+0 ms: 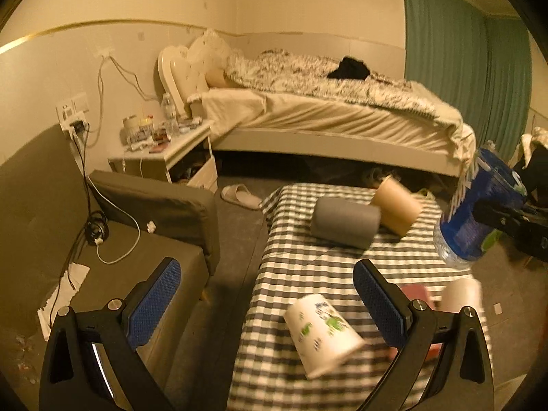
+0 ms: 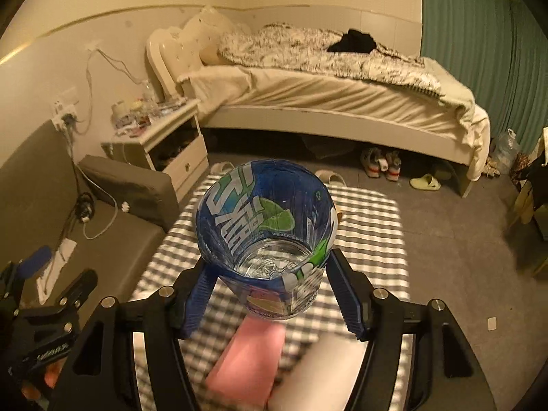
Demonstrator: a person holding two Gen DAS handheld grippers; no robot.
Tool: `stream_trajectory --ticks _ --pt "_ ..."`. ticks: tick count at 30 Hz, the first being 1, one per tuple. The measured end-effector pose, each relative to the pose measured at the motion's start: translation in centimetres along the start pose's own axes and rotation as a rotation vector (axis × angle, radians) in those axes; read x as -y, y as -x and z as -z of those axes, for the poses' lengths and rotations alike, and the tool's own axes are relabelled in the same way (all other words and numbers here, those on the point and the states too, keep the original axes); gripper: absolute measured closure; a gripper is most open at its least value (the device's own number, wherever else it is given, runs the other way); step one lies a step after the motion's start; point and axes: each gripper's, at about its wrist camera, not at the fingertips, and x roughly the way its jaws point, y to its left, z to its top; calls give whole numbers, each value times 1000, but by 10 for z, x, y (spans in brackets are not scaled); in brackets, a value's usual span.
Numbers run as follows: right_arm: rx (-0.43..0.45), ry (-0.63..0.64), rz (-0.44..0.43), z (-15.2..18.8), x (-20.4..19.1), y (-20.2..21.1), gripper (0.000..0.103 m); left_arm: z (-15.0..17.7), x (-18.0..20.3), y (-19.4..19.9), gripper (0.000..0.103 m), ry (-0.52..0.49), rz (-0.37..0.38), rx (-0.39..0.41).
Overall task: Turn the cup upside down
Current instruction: 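Lift the blue bottle with the right gripper and tilt it sideways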
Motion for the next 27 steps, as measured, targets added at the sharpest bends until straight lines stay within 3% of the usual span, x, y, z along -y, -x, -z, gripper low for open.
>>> stream_trajectory --ticks 7,12,21,27 --pt "40 13 -3 44 -9 101 39 19 8 75 0 -23 23 68" --pt "1 32 -6 92 -20 139 39 51 7 106 0 -18 48 59" --pt "-203 8 -60 188 -38 135 39 120 2 106 0 -8 25 9" --pt "-327 -16 -93 223 -46 109 39 148 6 92 0 -48 40 -32"
